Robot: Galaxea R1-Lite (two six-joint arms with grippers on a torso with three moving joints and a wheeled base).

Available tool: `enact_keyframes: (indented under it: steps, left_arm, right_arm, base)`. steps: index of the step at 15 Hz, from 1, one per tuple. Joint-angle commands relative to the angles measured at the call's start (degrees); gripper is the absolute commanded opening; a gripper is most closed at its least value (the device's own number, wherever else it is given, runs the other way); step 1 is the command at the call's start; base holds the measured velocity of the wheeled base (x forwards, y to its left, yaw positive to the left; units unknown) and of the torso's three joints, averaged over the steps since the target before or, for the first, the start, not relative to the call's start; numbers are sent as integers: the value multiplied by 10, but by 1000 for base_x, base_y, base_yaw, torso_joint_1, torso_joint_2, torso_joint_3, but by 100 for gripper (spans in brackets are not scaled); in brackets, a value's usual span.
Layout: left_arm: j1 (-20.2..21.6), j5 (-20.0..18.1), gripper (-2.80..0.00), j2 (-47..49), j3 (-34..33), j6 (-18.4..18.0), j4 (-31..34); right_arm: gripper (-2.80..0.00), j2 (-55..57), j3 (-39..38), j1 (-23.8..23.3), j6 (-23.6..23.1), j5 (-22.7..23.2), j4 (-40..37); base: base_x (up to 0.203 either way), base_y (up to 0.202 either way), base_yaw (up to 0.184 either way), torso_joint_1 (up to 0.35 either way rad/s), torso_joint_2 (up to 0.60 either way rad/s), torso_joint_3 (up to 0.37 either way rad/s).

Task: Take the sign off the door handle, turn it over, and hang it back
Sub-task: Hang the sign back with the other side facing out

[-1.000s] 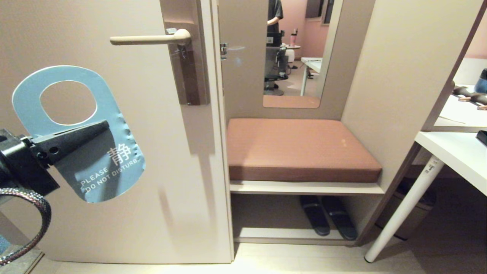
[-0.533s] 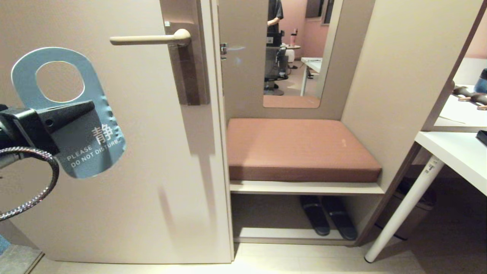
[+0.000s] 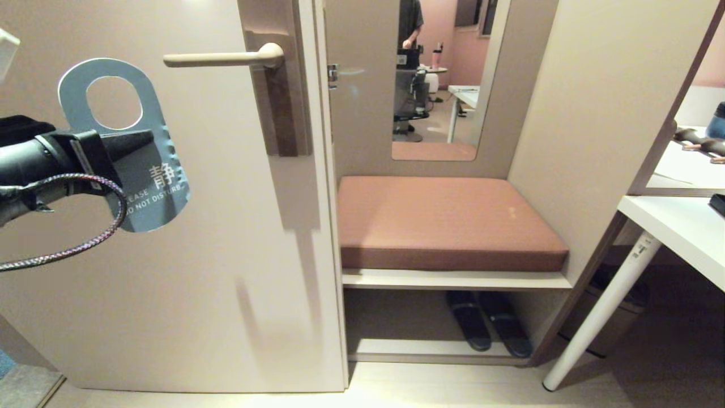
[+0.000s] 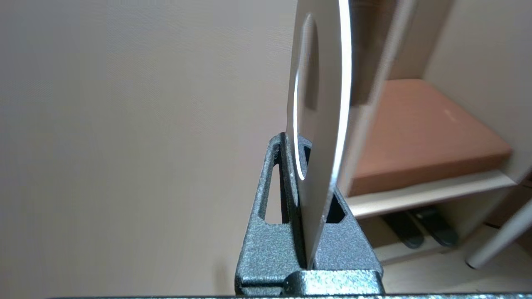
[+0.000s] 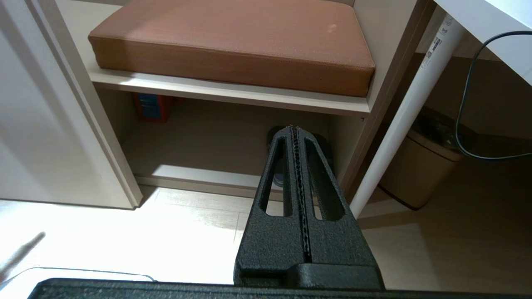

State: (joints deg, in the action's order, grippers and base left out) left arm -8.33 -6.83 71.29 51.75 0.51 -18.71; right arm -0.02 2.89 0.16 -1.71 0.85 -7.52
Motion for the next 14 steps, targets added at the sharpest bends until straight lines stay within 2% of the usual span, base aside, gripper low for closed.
enact_keyframes:
  steps: [1, 5, 14]
  left_arm:
    - [23, -1, -280, 39, 25, 0, -1]
    - [35, -1, -280, 75, 68, 0, 1]
    - [39, -1, -280, 123, 122, -1, 4]
  right_arm:
    - [-280, 0, 0, 0, -1, 0, 0]
    - [-280, 0, 0, 0, -1, 0, 0]
    - [-280, 0, 0, 0, -1, 0, 0]
  base:
    - [0, 0, 0, 0, 0, 0]
    - [0, 0, 0, 0, 0, 0]
    - [0, 0, 0, 0, 0, 0]
